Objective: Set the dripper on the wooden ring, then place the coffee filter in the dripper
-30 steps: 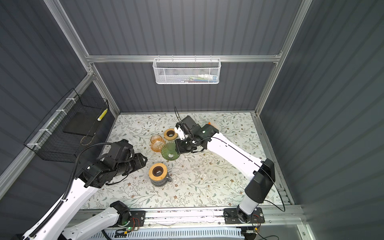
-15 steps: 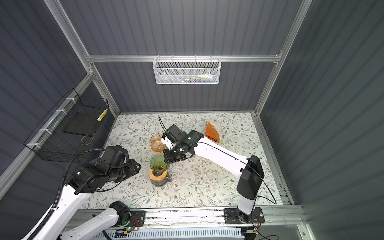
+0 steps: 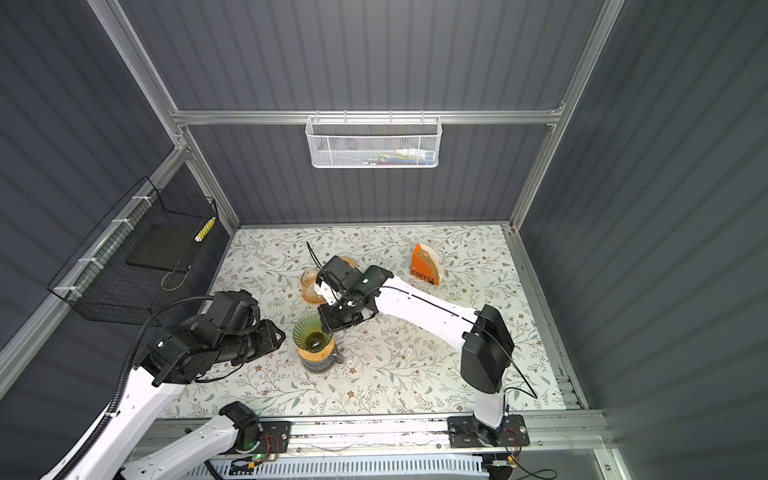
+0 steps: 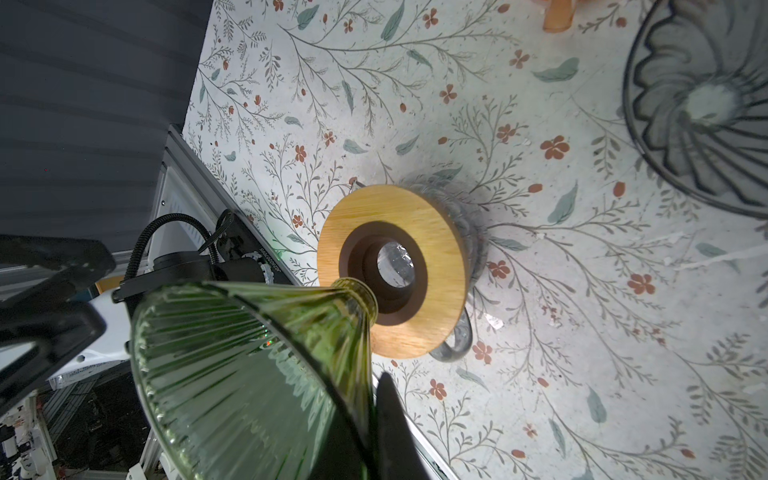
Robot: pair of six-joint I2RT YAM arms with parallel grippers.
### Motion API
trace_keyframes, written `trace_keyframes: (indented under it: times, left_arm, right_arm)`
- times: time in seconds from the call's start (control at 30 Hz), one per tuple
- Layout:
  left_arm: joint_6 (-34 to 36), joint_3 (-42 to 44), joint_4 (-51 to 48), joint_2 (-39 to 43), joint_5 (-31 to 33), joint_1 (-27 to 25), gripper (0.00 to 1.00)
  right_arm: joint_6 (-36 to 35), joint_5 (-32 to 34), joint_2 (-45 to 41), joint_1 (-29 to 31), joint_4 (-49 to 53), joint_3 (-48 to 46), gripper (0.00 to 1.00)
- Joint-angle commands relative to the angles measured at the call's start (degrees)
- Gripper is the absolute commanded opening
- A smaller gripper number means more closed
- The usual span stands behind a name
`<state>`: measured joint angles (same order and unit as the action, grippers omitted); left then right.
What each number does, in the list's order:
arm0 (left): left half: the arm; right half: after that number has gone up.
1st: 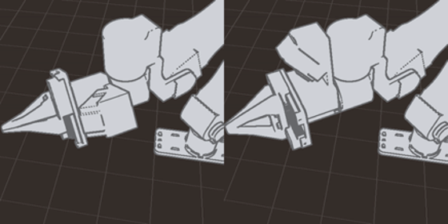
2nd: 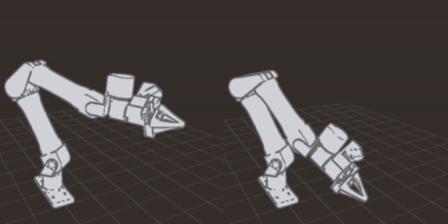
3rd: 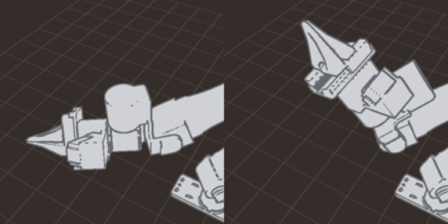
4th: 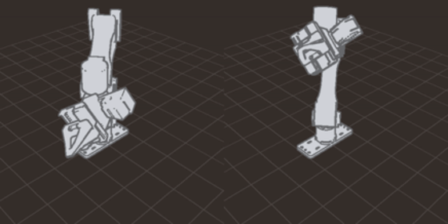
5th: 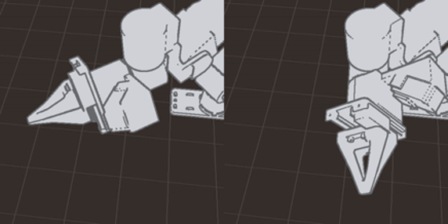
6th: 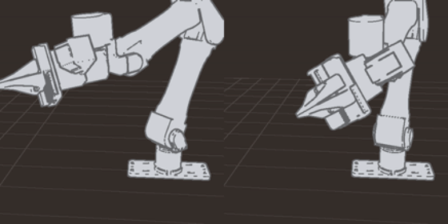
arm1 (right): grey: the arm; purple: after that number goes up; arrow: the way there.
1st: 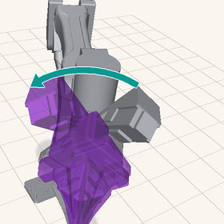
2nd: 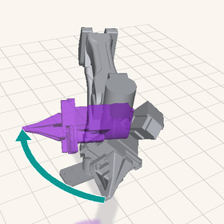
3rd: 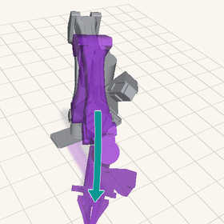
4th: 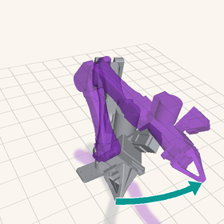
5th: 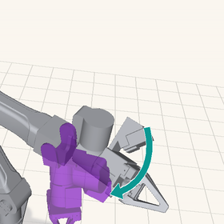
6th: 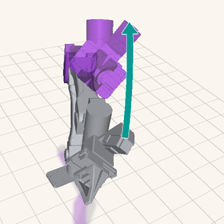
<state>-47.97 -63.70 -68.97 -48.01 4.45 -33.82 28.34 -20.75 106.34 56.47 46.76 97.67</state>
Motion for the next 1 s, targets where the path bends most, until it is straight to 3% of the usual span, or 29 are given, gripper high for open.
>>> trace_keyframes:
  times: [0.0,0.97]
  left_arm:
    - [1.89,0.88,0.84,-0.33,-1.13,0.07,0.41]
    - [3.85,5.95,6.03,-2.62,-2.36,0.07,0.32]
  right_arm:
    - [-0.02,0.85,0.95,0.48,-0.17,2.18,0.00]
    - [-0.95,4.66,6.18,0.47,1.75,5.03,0.00]
